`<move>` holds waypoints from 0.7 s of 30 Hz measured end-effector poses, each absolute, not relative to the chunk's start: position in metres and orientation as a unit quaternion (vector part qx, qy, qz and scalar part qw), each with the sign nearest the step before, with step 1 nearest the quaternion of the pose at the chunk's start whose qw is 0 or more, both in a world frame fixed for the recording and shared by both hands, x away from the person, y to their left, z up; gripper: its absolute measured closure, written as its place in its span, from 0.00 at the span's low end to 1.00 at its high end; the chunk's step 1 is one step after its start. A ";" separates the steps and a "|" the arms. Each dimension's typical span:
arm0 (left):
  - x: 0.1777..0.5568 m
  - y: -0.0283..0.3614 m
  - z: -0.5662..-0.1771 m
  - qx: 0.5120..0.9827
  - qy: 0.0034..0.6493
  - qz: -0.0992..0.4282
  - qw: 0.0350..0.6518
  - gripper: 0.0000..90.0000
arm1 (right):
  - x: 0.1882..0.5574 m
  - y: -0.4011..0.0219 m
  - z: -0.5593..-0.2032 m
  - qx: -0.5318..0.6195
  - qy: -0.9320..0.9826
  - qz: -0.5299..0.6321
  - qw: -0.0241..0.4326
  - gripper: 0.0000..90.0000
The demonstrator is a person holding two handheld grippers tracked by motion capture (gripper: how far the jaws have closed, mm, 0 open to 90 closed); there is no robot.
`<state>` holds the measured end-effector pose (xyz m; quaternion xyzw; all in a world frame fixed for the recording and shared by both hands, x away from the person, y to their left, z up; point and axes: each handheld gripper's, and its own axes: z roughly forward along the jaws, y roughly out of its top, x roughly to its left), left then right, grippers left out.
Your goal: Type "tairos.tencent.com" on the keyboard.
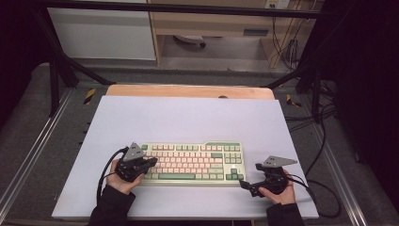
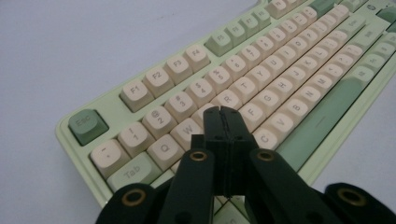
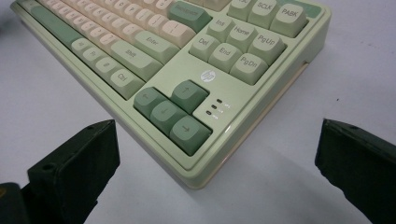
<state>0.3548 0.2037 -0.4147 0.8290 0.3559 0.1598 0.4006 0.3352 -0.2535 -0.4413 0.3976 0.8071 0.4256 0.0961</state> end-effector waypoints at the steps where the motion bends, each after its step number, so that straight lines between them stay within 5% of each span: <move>1: 0.354 0.205 -0.415 0.829 0.357 0.160 0.400 1.00 | 0.335 -0.253 -0.441 0.399 0.806 0.426 0.096 0.00; 21: 0.358 0.213 -0.427 0.830 0.367 0.160 0.388 1.00 | 0.335 -0.253 -0.442 0.400 0.807 0.425 0.094 0.00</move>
